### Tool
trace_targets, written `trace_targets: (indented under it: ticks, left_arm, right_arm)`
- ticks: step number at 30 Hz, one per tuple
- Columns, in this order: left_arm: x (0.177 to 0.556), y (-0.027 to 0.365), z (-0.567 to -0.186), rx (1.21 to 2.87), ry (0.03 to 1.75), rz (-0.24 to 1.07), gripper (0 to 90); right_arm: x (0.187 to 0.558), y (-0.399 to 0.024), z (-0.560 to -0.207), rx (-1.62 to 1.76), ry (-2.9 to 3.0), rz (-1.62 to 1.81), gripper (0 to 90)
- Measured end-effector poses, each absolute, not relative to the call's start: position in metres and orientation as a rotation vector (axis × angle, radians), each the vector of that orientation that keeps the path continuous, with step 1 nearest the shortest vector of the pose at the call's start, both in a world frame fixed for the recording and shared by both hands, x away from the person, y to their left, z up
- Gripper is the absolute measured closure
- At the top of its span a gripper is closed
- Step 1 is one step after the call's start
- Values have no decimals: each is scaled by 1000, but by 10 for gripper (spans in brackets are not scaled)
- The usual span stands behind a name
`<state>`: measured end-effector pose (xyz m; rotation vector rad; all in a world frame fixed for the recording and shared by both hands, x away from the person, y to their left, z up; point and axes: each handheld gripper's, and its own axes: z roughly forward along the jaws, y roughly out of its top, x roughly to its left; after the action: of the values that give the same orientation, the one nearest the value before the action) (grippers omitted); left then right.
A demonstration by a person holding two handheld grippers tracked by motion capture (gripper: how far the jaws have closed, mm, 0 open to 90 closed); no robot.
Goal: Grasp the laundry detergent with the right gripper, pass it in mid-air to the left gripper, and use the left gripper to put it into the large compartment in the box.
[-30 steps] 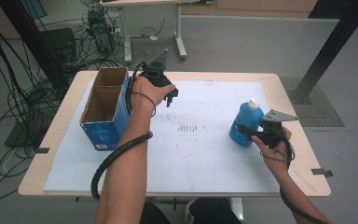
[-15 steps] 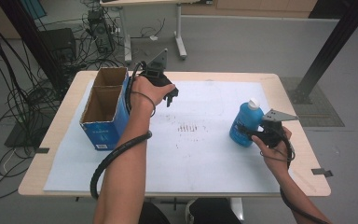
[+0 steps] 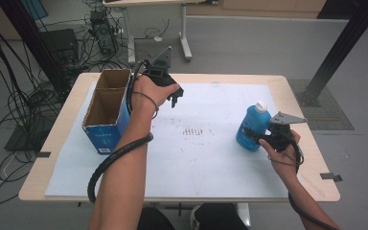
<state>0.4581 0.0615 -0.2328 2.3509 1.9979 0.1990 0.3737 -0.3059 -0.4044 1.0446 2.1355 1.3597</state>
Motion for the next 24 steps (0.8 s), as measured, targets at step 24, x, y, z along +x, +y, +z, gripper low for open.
trace_targets:
  ticks: [24]
  left_arm:
    - [446,70,-192,2468,1802,197,64]
  right_arm:
    - [390,-315,-353,1098,2164,1350,440]
